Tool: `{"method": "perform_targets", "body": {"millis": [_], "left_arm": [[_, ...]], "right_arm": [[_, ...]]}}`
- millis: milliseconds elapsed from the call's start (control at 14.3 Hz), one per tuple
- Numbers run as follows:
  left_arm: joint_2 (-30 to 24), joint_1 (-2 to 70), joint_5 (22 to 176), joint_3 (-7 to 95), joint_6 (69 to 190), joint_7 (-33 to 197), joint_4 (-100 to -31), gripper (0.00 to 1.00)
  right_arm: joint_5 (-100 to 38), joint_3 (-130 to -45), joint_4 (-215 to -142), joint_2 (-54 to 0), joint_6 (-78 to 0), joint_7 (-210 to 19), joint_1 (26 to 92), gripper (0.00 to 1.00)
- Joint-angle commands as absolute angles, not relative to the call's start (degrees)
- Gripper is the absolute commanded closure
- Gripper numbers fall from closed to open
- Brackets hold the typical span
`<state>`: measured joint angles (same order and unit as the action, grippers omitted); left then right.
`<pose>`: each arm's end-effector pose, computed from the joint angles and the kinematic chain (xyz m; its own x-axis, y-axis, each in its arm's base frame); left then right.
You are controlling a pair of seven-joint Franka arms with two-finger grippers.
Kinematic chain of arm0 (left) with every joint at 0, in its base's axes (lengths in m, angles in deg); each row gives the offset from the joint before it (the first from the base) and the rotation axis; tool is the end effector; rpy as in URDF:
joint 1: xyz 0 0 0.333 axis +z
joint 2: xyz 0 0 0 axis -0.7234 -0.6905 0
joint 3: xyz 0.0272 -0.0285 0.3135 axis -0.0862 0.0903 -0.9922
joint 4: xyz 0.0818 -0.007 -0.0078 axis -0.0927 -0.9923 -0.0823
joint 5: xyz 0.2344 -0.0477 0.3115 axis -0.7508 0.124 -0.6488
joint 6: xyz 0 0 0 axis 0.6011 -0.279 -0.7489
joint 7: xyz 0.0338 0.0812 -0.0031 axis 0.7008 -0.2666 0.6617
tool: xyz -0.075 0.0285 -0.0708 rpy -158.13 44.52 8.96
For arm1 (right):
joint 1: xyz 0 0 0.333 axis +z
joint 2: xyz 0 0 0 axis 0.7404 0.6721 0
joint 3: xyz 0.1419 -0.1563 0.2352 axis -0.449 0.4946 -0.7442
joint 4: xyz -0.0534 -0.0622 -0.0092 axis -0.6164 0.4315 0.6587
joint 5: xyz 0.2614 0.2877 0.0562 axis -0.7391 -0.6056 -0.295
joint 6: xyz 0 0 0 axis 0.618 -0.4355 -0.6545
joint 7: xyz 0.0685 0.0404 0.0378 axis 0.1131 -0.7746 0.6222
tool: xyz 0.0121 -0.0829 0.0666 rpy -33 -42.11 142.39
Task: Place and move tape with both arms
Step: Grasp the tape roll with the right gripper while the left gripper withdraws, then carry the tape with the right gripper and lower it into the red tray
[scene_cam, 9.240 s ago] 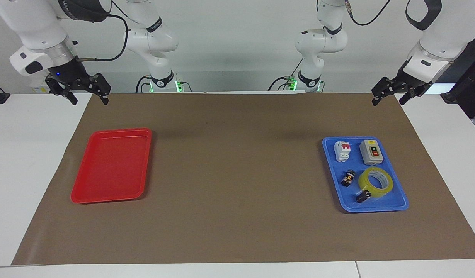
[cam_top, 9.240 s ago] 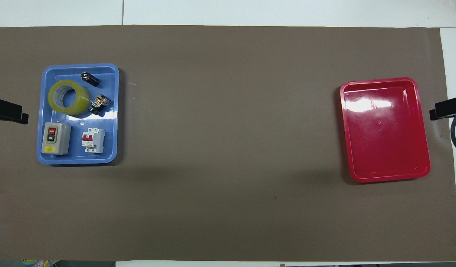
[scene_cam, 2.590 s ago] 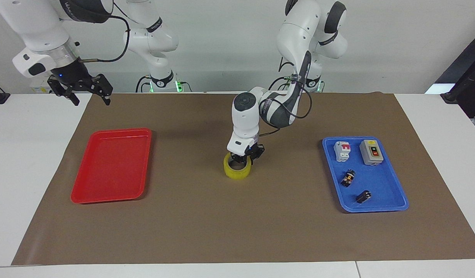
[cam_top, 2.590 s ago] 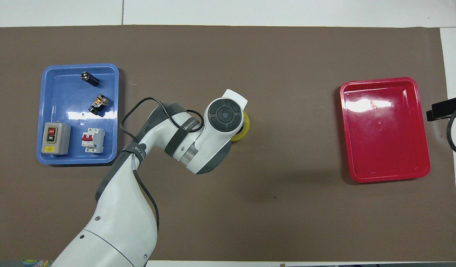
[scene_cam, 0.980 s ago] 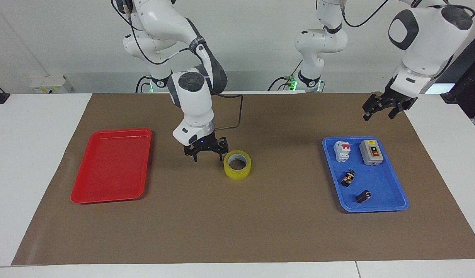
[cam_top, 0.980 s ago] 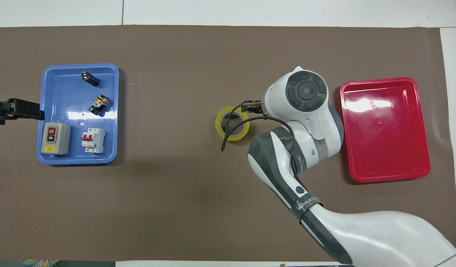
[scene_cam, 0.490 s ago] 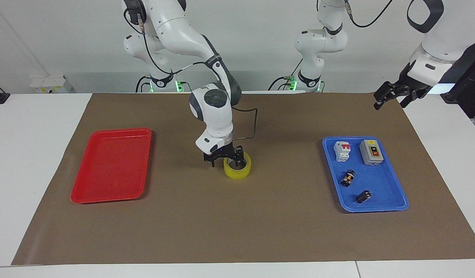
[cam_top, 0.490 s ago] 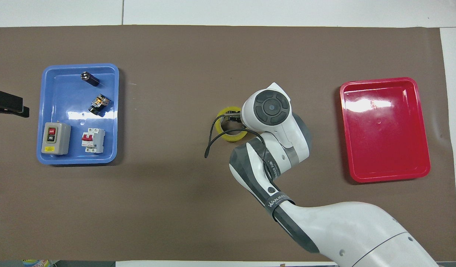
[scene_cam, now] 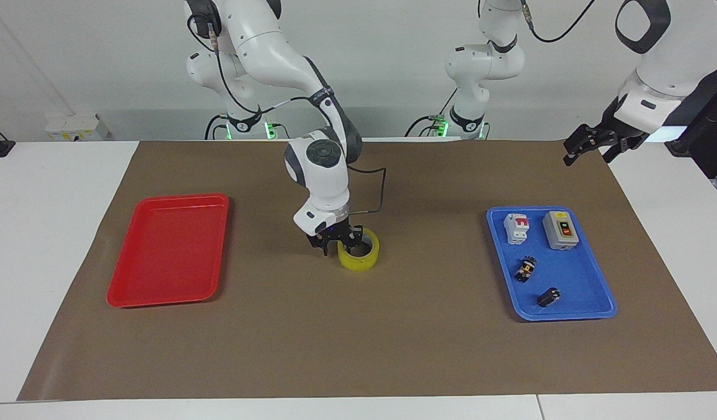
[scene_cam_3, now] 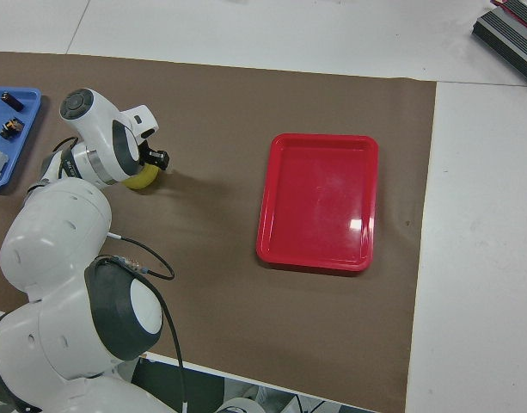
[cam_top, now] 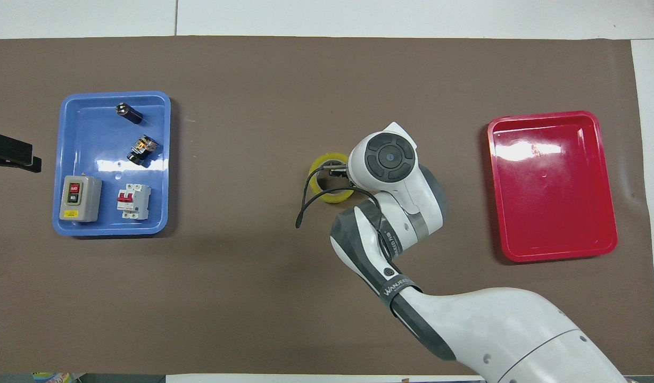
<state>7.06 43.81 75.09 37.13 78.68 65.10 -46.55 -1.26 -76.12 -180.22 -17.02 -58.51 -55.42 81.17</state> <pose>0.5496 0.0121 0.6151 0.9984 0.0006 -0.0561 0.0022 -0.9996 0.0276 0.5719 0.3228 0.3086 0.9912 -0.0618 0.1166 -0.0562 -0.9971 -0.0511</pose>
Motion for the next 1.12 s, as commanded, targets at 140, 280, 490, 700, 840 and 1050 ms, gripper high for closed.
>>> {"method": "perform_targets", "body": {"millis": [140,280,490,700,840,1050], "left_arm": [[7.79,44.66,75.78,37.7,79.37,60.41,-46.99,0.0],[7.88,44.58,75.69,37.7,79.46,60.5,-47.16,0.0],[7.88,44.58,75.69,37.7,79.72,60.85,-47.25,0.0],[7.88,44.58,75.69,37.7,79.72,60.85,-47.25,0.0],[7.88,44.58,75.69,37.7,79.72,60.85,-47.25,0.0],[7.88,44.58,75.69,37.7,79.72,60.85,-47.25,0.0]], "right_arm": [[-1.66,-76.99,-180.36,-17.48,-56.85,-55.98,81.08,1.0],[-0.87,-76.91,-176.16,-17.57,-49.48,-59.73,79.86,1.0],[-0.87,-76.47,-174.2,-22.03,-39.71,-72.29,72.32,1.0],[-0.78,-76.38,-175.08,-26.61,-32.15,-89.06,61.26,1.0],[-0.78,-76.38,-175.69,-27.32,-31.07,-102.67,52.73,1.0],[-0.7,-76.38,-179.2,-28.19,-33.96,-111.44,45.94,1.0]]}}
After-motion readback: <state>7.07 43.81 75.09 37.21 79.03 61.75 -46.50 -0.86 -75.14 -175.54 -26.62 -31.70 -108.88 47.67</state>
